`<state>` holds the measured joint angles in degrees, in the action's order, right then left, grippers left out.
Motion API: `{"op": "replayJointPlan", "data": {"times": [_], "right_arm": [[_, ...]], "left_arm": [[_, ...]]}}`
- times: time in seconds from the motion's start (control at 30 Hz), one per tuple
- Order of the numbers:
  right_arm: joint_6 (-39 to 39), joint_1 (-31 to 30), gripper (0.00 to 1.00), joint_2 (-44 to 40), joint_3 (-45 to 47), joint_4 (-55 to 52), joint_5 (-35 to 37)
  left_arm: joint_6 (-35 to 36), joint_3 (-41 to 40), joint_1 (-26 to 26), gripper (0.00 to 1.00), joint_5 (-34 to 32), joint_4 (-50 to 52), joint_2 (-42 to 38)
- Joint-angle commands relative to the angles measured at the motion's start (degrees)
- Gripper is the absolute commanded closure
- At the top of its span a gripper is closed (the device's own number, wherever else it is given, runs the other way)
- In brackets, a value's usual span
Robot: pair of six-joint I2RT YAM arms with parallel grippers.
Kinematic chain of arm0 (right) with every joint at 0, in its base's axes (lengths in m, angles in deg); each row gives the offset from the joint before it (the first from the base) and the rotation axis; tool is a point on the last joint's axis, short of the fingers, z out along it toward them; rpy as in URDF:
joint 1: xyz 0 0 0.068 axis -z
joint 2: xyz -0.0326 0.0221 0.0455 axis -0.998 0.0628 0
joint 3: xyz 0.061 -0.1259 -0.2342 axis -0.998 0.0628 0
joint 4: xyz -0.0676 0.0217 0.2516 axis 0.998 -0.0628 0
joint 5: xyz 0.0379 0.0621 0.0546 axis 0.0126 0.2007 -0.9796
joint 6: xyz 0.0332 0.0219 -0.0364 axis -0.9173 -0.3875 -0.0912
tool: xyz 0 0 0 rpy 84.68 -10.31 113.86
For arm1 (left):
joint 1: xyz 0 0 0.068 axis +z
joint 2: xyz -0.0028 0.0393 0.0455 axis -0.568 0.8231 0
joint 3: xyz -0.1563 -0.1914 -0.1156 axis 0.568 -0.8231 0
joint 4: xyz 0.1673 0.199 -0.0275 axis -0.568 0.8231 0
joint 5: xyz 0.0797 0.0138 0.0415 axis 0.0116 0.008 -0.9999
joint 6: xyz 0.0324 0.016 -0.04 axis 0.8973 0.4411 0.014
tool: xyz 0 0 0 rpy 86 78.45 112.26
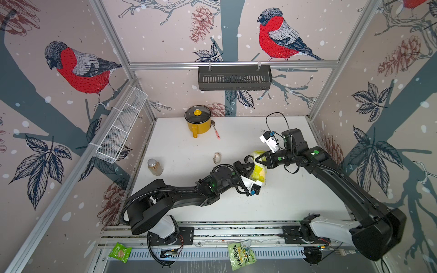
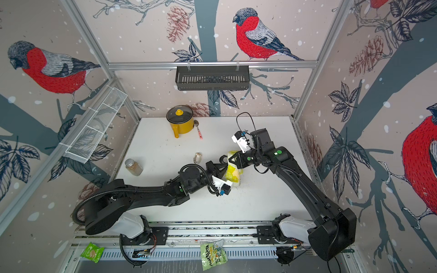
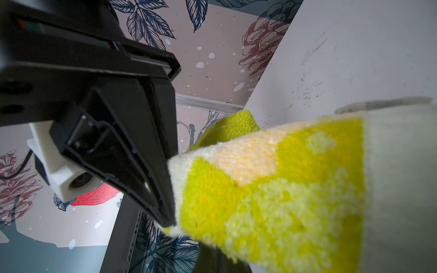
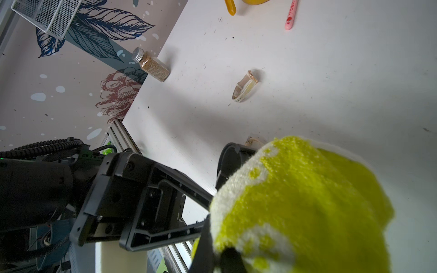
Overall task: Wipe the watch dial
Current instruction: Wipe the dirt from the watch dial.
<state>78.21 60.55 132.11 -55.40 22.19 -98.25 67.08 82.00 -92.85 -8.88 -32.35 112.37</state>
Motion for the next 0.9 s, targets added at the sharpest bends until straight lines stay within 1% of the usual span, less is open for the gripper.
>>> {"op": "replayJointPlan", "data": {"times": [0.0,0.37,0.67,0.87], "right_arm": [[0.8,1.1,0.95,0.0,0.5,1.2,-2.0],[0.0,3.2,0.95,-2.2,3.8,3.4,-4.2],[0.4,3.3,0.94,-1.5,4.9,4.0,-4.7],[1.1,3.5,0.94,-0.6,4.6,4.1,-3.8]], "left_arm": [[1.0,0.3,-0.1,1.00,0.2,-6.3,0.0],[1.2,0.6,-0.2,1.00,-0.2,-6.9,0.4],[1.9,0.5,-0.4,1.00,0.0,-6.3,-0.7],[2.1,0.5,-0.9,1.00,0.1,-5.8,-1.0]]}}
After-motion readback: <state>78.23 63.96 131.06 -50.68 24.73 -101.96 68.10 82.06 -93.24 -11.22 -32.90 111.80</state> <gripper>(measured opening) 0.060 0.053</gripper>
